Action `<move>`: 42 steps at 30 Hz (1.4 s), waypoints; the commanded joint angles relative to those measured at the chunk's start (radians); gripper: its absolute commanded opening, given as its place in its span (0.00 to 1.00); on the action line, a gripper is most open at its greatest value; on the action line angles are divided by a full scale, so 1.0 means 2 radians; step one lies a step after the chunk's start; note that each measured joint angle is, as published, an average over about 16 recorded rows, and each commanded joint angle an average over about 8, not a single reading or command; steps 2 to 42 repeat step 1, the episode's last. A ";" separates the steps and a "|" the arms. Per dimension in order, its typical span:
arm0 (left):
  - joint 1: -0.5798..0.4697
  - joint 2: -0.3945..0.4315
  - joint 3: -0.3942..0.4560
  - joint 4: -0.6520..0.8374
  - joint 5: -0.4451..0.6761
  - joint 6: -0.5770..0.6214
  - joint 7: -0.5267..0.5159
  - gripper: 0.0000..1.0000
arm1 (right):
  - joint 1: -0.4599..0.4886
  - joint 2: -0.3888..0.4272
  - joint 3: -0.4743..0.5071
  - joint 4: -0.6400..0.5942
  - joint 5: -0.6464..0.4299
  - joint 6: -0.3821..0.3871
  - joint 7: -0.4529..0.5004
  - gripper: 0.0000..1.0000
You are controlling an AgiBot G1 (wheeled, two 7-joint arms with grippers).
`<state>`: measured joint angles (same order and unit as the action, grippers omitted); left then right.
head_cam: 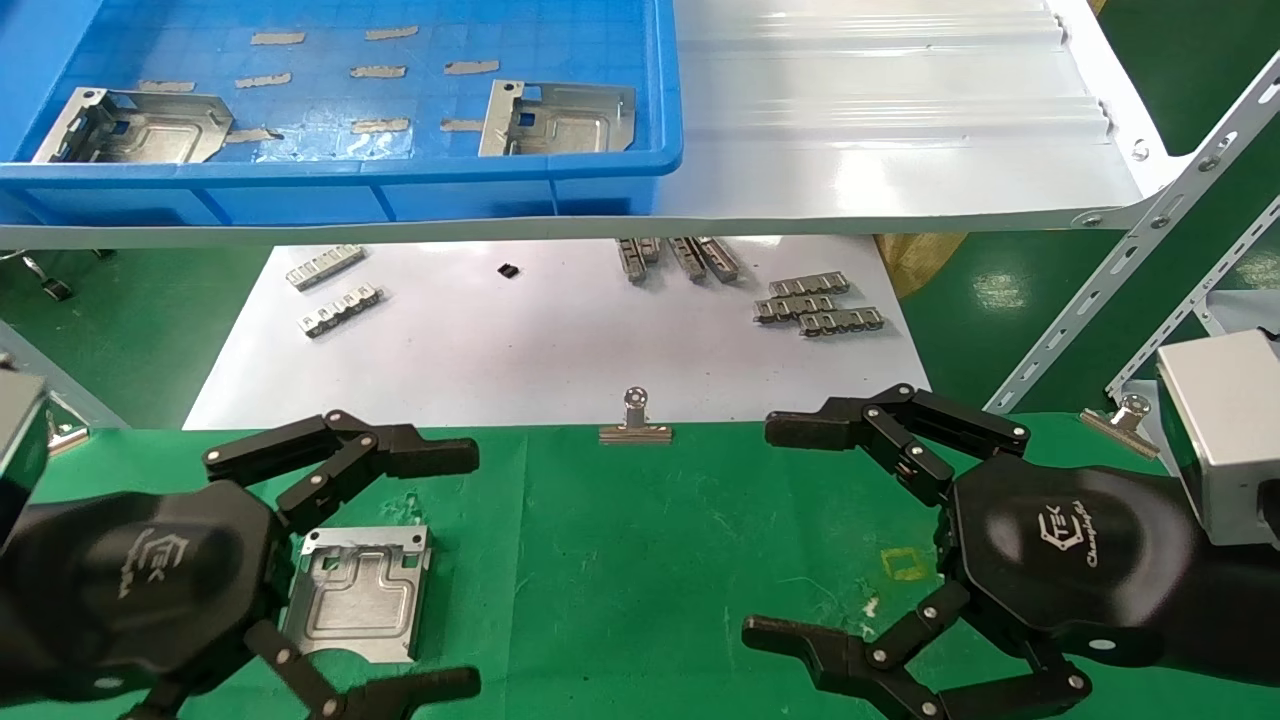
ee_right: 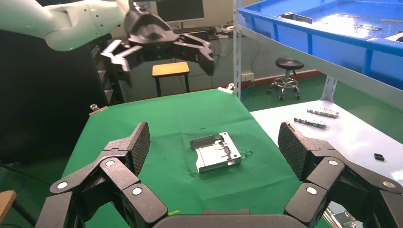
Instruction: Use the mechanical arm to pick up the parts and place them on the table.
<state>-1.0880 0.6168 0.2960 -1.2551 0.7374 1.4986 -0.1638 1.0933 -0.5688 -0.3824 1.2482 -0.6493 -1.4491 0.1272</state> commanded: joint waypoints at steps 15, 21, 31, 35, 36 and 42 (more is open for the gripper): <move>0.011 -0.004 -0.013 -0.024 -0.006 -0.002 -0.017 1.00 | 0.000 0.000 0.000 0.000 0.000 0.000 0.000 1.00; 0.011 -0.004 -0.013 -0.024 -0.006 -0.002 -0.017 1.00 | 0.000 0.000 0.000 0.000 0.000 0.000 0.000 1.00; 0.011 -0.004 -0.013 -0.024 -0.006 -0.002 -0.017 1.00 | 0.000 0.000 0.000 0.000 0.000 0.000 0.000 1.00; 0.011 -0.004 -0.013 -0.024 -0.006 -0.002 -0.017 1.00 | 0.000 0.000 0.000 0.000 0.000 0.000 0.000 1.00; 0.011 -0.004 -0.013 -0.024 -0.006 -0.002 -0.017 1.00 | 0.000 0.000 0.000 0.000 0.000 0.000 0.000 1.00; 0.011 -0.004 -0.013 -0.024 -0.006 -0.002 -0.017 1.00 | 0.000 0.000 0.000 0.000 0.000 0.000 0.000 1.00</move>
